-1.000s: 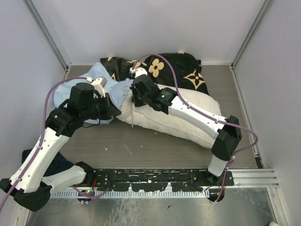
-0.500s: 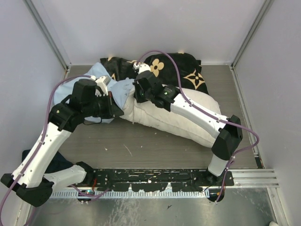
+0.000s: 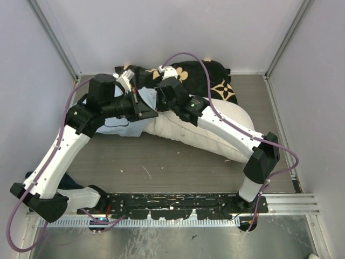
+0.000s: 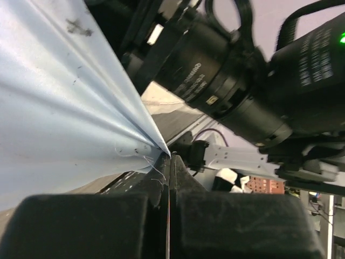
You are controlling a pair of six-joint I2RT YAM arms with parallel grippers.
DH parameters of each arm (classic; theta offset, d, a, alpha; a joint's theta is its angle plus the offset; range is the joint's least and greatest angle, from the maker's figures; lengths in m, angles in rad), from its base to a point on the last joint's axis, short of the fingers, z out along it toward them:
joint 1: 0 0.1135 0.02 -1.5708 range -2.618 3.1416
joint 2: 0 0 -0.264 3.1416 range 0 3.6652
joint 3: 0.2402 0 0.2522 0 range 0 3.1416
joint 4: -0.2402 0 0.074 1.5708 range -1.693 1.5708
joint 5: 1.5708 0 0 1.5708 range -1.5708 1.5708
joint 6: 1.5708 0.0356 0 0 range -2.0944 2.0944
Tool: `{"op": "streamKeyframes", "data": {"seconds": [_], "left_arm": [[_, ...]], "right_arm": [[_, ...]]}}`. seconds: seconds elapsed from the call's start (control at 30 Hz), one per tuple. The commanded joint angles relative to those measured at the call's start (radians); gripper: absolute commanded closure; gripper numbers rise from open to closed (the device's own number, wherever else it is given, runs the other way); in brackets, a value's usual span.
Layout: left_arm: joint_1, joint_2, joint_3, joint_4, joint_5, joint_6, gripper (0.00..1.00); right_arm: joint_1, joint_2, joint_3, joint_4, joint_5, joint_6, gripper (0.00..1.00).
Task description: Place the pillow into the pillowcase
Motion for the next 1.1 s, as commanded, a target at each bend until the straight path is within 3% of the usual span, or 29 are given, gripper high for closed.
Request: {"op": "streamKeyframes", "data": {"seconds": [0.0, 0.23, 0.5, 0.6, 0.83, 1.07], "left_arm": [[-0.025, 0.006, 0.127, 0.143, 0.273, -0.093, 1.0], [-0.024, -0.03, 0.015, 0.162, 0.24, -0.078, 1.0], [-0.023, -0.052, -0.197, 0.266, 0.243, -0.118, 1.0], [-0.025, -0.04, -0.247, 0.294, 0.25, -0.124, 1.0], [-0.023, -0.05, -0.225, 0.187, 0.205, -0.041, 1.0], [-0.025, -0.058, -0.236, 0.195, 0.262, -0.061, 1.0]], "right_arm": [[-0.011, 0.038, 0.082, 0.25, 0.031, 0.033, 0.99], [-0.024, 0.066, 0.043, 0.249, -0.036, 0.072, 0.99], [-0.138, 0.007, -0.045, 0.373, -0.307, 0.173, 1.0], [-0.146, 0.001, 0.004, 0.399, -0.375, 0.168, 0.99], [-0.183, -0.013, 0.101, 0.39, -0.426, 0.177, 0.99], [-0.206, 0.007, 0.141, 0.383, -0.438, 0.183, 0.99]]}}
